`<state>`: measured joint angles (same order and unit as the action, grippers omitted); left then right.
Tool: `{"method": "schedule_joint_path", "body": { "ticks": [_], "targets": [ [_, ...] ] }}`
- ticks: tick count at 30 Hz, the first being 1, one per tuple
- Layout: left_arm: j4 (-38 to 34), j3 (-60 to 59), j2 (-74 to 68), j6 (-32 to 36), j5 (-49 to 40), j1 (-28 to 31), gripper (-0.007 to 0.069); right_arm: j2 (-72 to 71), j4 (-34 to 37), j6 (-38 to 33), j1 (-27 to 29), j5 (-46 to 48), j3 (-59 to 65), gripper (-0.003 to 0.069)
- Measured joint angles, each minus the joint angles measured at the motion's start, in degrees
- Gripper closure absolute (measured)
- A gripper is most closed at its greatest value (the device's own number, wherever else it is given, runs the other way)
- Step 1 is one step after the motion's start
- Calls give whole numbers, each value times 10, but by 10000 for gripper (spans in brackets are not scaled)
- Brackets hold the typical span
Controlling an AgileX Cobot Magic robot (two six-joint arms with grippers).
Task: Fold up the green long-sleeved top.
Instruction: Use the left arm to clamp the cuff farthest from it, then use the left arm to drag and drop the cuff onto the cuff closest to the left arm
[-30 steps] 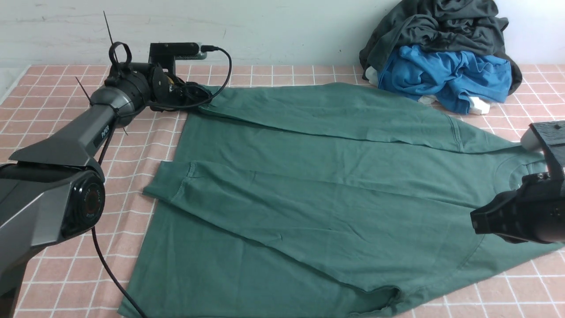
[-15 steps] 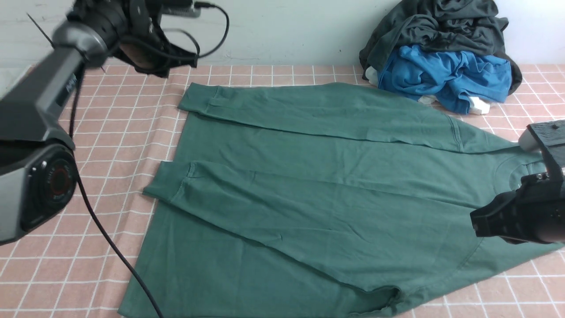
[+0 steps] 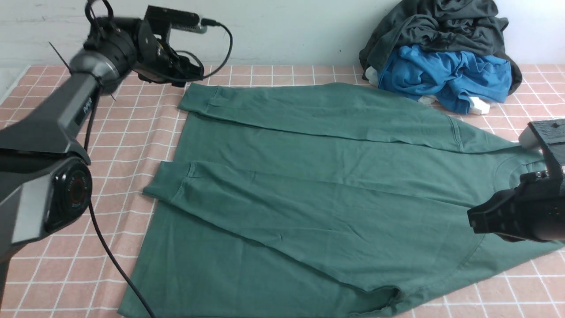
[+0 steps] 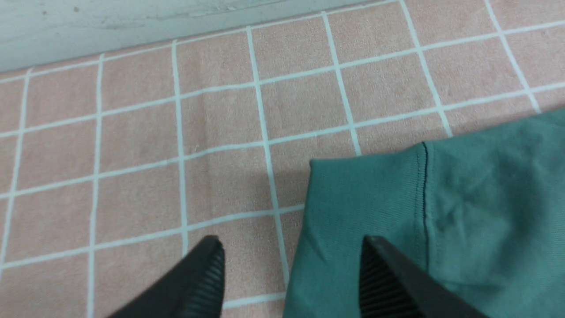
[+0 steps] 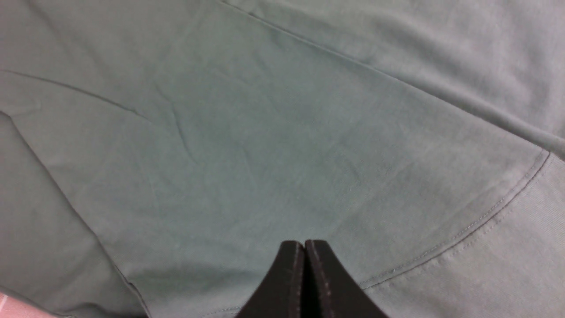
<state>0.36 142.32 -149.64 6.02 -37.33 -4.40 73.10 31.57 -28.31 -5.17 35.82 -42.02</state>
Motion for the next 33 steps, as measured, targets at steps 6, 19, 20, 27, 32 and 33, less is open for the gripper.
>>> {"method": "schedule_joint_path", "body": {
  "ticks": [6, 19, 20, 27, 32, 33],
  "targets": [
    [0, 0, -53, 3, 62, -1, 167, 0, 0, 0, 0, 0, 0, 671],
    [7, -1, -34, 4, 10, -3, 622, 0, 1, -12, 0, -1, 0, 671],
    [7, -1, -18, 4, -15, -3, 625, 0, 1, -19, 0, 0, 0, 671],
    [7, -1, 90, 11, -212, -14, 627, 0, 1, -42, 0, -11, 0, 671],
    [1, -13, 134, 33, -326, -14, 627, 0, 5, -43, 0, -16, 0, 671],
    [1, -27, 141, 35, -329, -14, 627, 0, 5, -43, 0, -15, 0, 671]
  ]
}}
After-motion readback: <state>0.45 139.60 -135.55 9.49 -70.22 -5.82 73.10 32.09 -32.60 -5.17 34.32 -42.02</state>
